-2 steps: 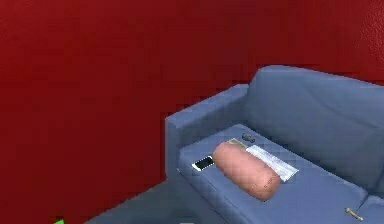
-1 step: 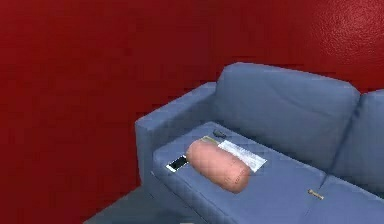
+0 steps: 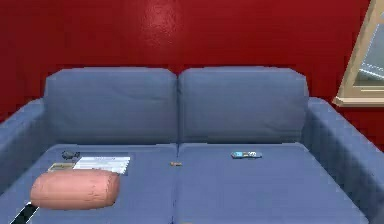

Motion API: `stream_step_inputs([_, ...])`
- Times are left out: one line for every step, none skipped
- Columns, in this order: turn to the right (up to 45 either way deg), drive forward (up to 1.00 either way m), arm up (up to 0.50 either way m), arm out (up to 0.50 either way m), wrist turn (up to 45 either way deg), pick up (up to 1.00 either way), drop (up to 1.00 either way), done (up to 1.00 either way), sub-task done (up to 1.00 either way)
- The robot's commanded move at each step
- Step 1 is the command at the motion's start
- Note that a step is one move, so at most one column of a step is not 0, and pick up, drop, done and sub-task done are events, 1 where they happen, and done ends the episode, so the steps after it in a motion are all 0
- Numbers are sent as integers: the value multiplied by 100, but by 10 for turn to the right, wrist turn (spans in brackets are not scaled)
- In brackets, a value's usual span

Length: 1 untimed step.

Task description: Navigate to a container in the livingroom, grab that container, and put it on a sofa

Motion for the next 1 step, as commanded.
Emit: stream_step_inputs([360, 0, 0, 0, 0, 0, 0, 0, 0])
